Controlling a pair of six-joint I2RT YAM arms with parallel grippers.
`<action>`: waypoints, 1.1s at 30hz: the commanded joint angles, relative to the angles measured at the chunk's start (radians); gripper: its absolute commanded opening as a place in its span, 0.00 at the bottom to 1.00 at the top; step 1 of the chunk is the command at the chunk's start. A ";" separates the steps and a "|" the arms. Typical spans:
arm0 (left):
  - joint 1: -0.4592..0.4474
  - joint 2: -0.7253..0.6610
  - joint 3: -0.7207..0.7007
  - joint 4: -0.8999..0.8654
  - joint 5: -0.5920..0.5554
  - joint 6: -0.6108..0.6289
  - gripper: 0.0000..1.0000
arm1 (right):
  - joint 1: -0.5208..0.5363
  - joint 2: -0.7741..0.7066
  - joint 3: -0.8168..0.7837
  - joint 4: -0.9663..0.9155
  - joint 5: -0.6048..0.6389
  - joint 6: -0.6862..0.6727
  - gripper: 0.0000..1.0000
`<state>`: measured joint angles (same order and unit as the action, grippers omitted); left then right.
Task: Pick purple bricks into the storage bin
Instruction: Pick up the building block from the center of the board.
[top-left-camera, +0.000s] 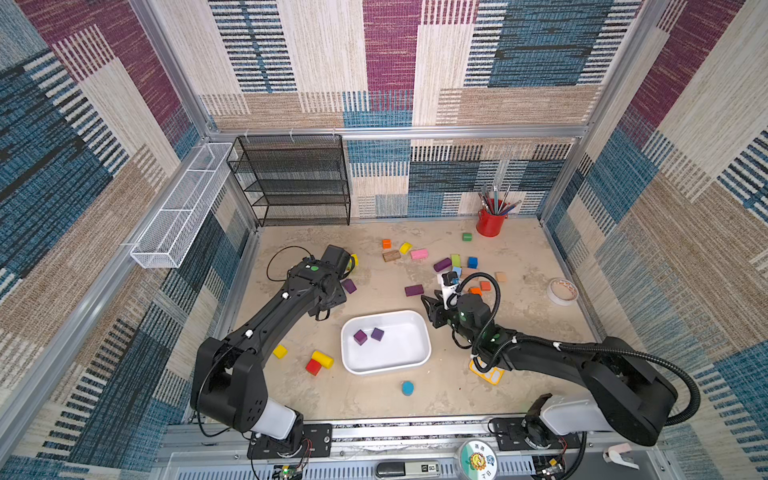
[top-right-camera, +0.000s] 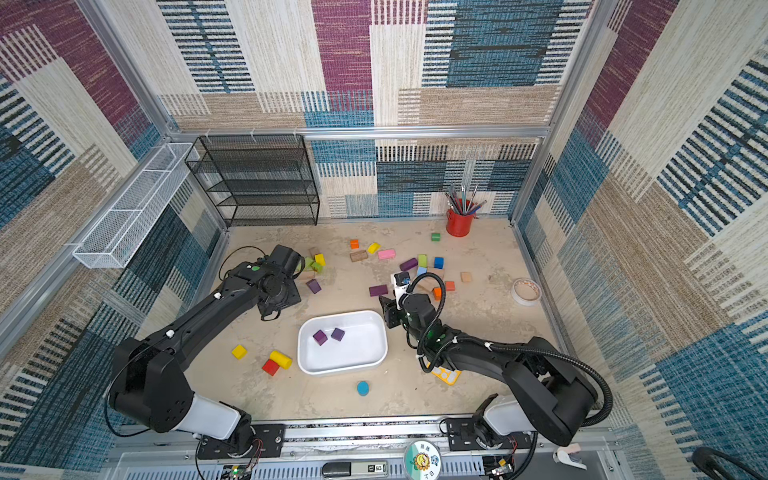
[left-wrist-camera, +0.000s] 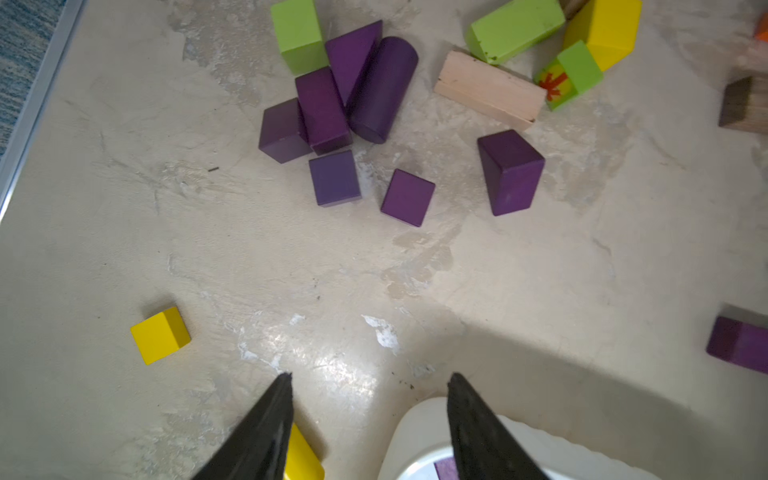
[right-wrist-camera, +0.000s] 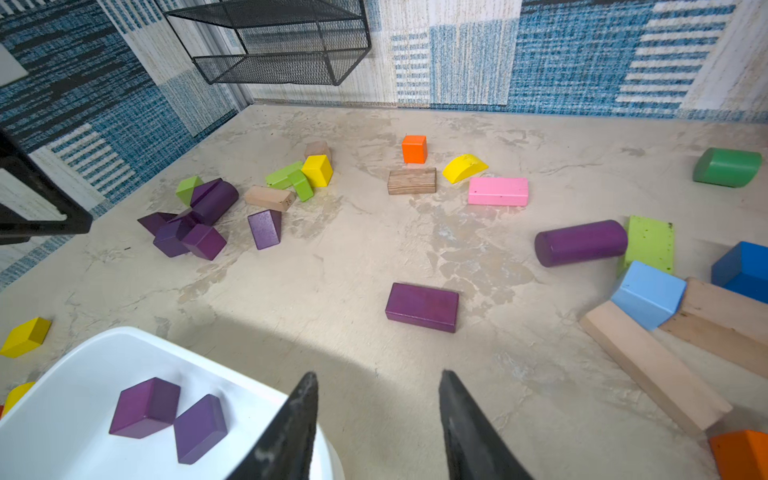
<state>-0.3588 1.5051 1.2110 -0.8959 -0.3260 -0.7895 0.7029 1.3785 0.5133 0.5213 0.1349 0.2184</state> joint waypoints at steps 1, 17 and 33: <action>0.041 0.004 -0.002 -0.014 -0.009 0.018 0.61 | -0.001 -0.004 -0.002 0.049 -0.041 -0.005 0.49; 0.227 0.076 0.006 0.058 0.057 0.044 0.61 | 0.009 0.010 0.014 0.054 -0.159 -0.037 0.70; 0.305 0.197 0.049 0.131 0.110 0.063 0.66 | 0.032 -0.021 -0.027 0.117 -0.184 -0.073 0.99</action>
<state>-0.0616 1.6875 1.2427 -0.7853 -0.2287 -0.7517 0.7319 1.3628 0.4885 0.5854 -0.0345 0.1566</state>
